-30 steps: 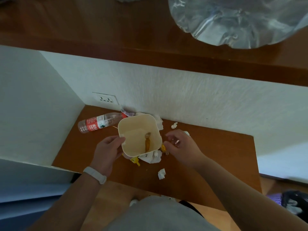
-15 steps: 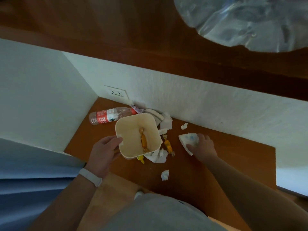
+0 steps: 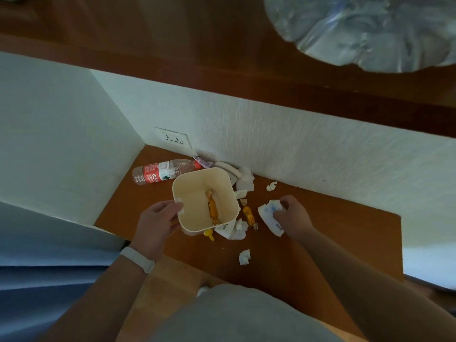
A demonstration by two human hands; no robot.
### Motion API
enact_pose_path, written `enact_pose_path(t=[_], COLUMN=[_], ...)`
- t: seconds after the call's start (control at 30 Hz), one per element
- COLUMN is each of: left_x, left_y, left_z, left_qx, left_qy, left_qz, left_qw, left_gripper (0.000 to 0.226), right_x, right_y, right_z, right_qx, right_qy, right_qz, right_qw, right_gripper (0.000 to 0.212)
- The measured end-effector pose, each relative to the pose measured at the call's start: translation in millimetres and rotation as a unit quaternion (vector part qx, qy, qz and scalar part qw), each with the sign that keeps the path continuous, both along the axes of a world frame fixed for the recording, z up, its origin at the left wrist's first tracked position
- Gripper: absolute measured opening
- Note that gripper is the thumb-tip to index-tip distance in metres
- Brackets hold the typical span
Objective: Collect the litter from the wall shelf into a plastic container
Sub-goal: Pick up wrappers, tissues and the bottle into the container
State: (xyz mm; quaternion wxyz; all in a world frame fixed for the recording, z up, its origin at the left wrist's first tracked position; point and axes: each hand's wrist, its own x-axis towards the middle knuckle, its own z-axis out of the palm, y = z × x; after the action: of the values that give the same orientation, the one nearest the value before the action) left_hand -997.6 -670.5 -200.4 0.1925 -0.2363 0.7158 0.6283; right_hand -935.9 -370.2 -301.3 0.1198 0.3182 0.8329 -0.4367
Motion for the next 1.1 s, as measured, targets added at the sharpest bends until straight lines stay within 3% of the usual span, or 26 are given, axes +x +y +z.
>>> enact_pose_path(t=[0.2, 0.33, 0.7, 0.9, 1.1], left_x=[-3, -7, -9, -12, -13], left_y=[-5, -1, -5, -17, -29], left_z=[-1, 1, 4, 0, -6], left_qx=[0.018, 0.024, 0.025, 0.035, 0.018], left_qy=[0.000, 0.006, 0.019, 0.014, 0.002], left_qz=[-0.004, -0.013, -0.039, -0.008, 0.022], left_qw=[1.000, 1.000, 0.999, 0.999, 1.000], left_gripper=[0.018, 0.018, 0.013, 0.013, 0.012], right_x=[0, -8, -30, -31, -30], right_y=[-22, -43, -89, -81, -60], right_z=[78, 121, 111, 93, 29], right_qx=[-0.041, -0.105, -0.038, 0.000, 0.086], right_qy=[0.170, 0.223, 0.115, 0.097, -0.003], right_qz=[-0.062, -0.071, 0.076, 0.104, 0.148], right_qw=[0.983, 0.966, 0.990, 0.990, 0.985], right_gripper=[0.032, 0.025, 0.039, 0.032, 0.023])
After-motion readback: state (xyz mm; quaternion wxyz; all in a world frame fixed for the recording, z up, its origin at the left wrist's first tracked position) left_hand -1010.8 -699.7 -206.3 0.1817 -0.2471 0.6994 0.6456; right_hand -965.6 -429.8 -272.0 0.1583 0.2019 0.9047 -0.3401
